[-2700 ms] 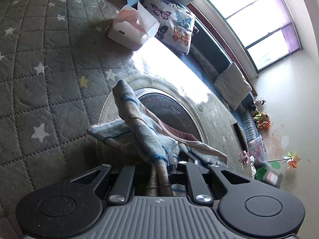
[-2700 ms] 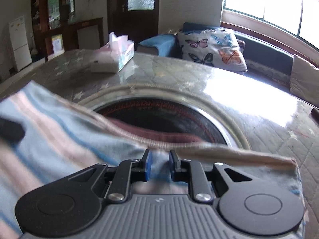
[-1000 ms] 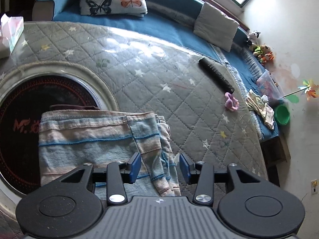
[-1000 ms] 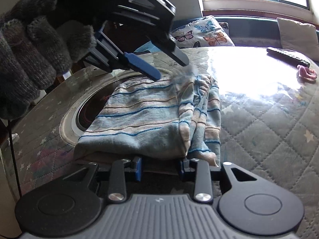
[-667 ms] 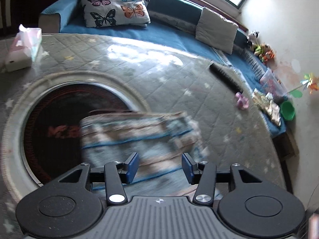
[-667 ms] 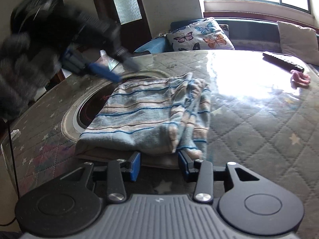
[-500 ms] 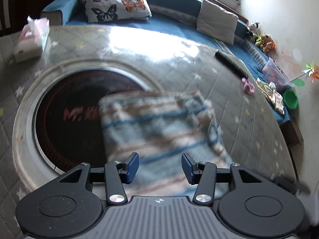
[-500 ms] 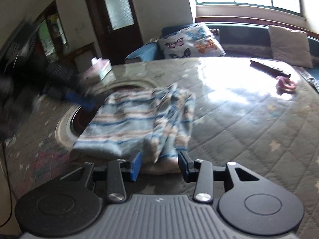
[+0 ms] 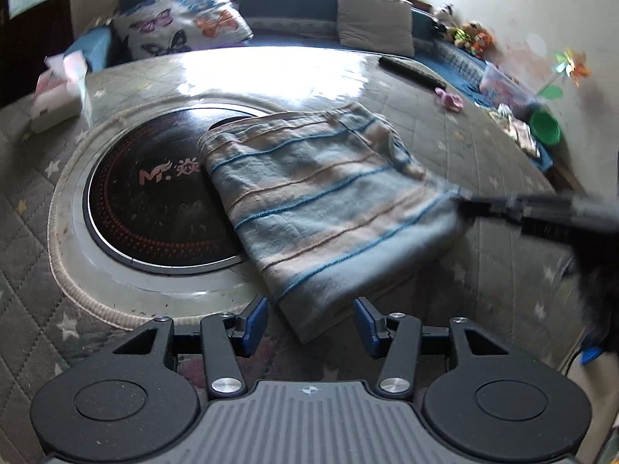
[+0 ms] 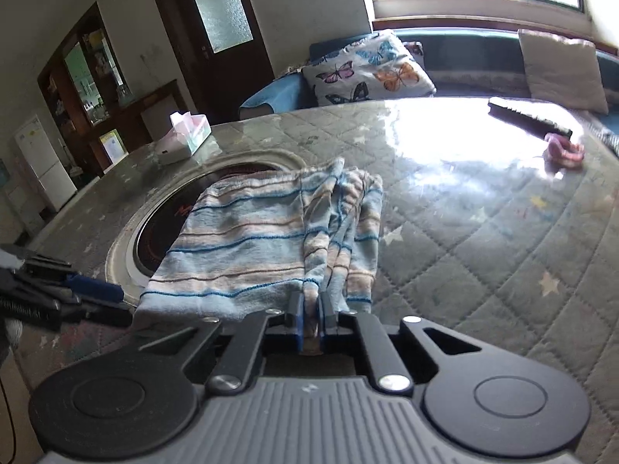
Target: Fold clothes
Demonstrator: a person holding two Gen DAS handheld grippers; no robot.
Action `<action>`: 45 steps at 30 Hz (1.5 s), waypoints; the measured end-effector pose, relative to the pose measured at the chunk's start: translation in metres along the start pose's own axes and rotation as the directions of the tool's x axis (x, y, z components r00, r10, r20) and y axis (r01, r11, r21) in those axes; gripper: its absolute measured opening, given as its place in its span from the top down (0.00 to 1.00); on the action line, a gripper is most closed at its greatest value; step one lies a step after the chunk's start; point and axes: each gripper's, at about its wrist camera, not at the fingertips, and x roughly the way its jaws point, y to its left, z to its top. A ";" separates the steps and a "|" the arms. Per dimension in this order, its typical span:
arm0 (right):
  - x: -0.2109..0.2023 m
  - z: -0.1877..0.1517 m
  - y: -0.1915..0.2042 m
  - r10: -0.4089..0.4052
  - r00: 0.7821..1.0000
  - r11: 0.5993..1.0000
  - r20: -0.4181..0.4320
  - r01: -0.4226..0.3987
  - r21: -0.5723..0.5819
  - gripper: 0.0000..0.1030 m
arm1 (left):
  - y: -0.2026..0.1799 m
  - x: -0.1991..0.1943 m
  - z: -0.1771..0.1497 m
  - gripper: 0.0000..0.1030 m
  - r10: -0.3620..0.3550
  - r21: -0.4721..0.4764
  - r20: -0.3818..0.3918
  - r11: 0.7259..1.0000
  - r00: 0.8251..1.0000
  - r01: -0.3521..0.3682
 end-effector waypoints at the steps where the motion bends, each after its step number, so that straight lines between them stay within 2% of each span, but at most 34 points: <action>1: -0.004 0.002 0.003 -0.012 1.000 1.000 0.014 0.012 -0.020 0.94 | -0.002 0.002 -0.002 0.51 0.011 0.021 0.006 1.000 1.000 -0.011; 3: -0.011 0.004 0.009 -0.031 0.999 0.998 0.043 0.034 -0.055 0.94 | -0.005 0.005 -0.006 0.51 0.034 0.061 0.019 0.998 0.999 -0.035; 7: -0.004 0.001 0.011 -0.072 0.997 0.993 0.039 0.075 -0.094 0.94 | -0.001 0.011 -0.010 0.63 0.029 0.073 0.010 0.997 1.000 -0.029; 11: 0.013 -0.010 -0.004 -0.105 0.994 0.993 -0.037 0.103 -0.057 0.90 | 0.001 0.003 -0.012 0.64 0.024 0.108 0.027 0.994 0.999 -0.026; 15: 0.000 -0.004 -0.002 -0.115 0.993 0.990 -0.013 0.113 -0.080 0.86 | -0.001 -0.013 -0.004 0.66 0.010 0.131 0.084 0.991 0.996 -0.021; 18: -0.010 0.007 0.004 -0.099 0.995 0.989 0.026 0.101 -0.104 0.85 | -0.009 -0.010 0.005 0.68 -0.015 0.149 0.108 0.989 0.994 -0.001; 20: -0.007 0.012 0.010 -0.078 0.996 0.990 0.035 0.082 -0.119 0.85 | -0.014 0.000 0.009 0.72 -0.031 0.157 0.104 0.987 0.994 0.014; 24: 0.010 0.017 0.016 -0.031 0.999 0.993 0.017 0.033 -0.117 0.85 | -0.022 0.020 0.011 0.73 -0.060 0.172 0.076 0.984 0.995 0.046; 30: 0.031 0.014 0.005 -0.066 0.997 0.993 -0.043 0.062 -0.101 0.85 | -0.024 0.036 0.006 0.74 -0.081 0.181 0.038 0.981 0.996 0.073; 33: 0.028 0.023 0.003 -0.075 0.997 0.991 -0.024 0.072 -0.111 0.85 | -0.023 0.037 0.006 0.74 -0.090 0.176 0.035 0.981 0.995 0.082; 37: 0.033 0.041 0.011 -0.039 0.999 0.990 0.010 0.041 -0.139 0.85 | -0.024 0.038 0.007 0.75 -0.098 0.180 0.031 0.979 0.995 0.091; 42: 0.066 0.062 0.021 -0.003 1.000 0.984 0.006 0.004 -0.179 0.85 | -0.024 0.038 0.006 0.75 -0.104 0.180 0.028 0.979 0.994 0.098; 45: 0.089 0.065 0.011 -0.050 0.999 0.986 -0.006 0.049 -0.159 0.85 | -0.023 0.038 0.006 0.75 -0.111 0.185 0.026 0.977 0.994 0.104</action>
